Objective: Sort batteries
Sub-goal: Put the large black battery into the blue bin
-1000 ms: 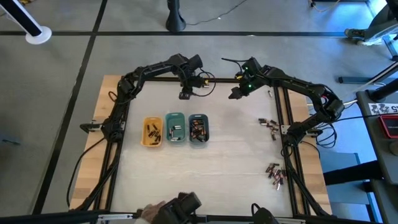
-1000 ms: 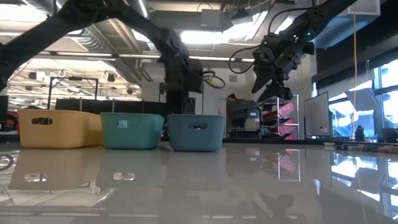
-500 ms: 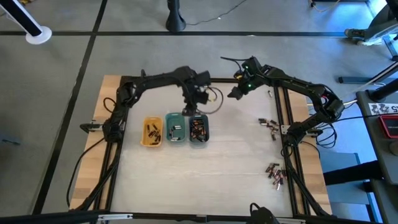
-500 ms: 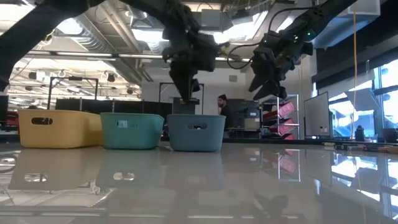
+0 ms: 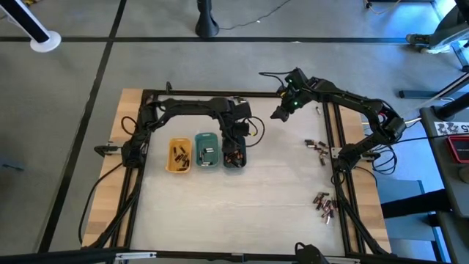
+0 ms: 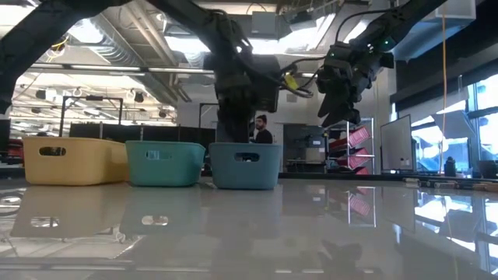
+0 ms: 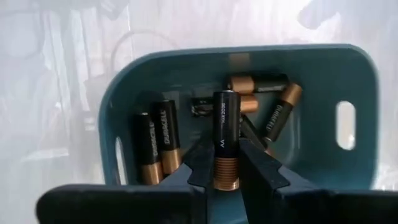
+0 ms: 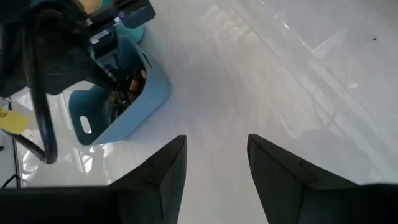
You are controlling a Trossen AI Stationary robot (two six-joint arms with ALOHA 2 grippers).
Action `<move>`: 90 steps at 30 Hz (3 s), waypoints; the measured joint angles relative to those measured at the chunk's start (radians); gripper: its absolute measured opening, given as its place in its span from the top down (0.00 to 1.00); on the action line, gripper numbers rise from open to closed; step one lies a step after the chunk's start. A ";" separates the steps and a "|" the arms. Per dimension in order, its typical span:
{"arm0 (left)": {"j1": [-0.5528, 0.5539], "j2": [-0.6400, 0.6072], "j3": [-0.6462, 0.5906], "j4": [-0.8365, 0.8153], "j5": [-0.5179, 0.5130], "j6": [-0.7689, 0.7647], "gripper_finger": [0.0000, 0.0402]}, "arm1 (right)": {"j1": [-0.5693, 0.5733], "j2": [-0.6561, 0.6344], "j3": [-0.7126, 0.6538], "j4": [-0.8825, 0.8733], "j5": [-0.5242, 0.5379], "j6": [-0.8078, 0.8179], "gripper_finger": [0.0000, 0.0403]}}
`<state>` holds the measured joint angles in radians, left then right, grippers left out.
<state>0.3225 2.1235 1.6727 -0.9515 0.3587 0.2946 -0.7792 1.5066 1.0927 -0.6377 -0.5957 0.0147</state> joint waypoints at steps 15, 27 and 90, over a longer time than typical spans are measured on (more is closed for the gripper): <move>0.014 0.000 -0.111 0.077 0.002 -0.048 0.89 | 0.000 0.000 0.000 0.015 0.000 0.044 0.57; 0.014 0.000 -0.111 0.063 0.005 -0.037 0.73 | 0.000 0.000 0.000 0.015 0.000 0.084 0.57; 0.599 0.224 0.389 0.139 0.154 0.098 0.60 | 0.001 0.000 0.000 0.095 0.027 0.403 0.57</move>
<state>0.9212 2.3471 2.0620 -0.8124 0.5131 0.3930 -0.7784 1.5066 1.0931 -0.5426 -0.5682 0.4180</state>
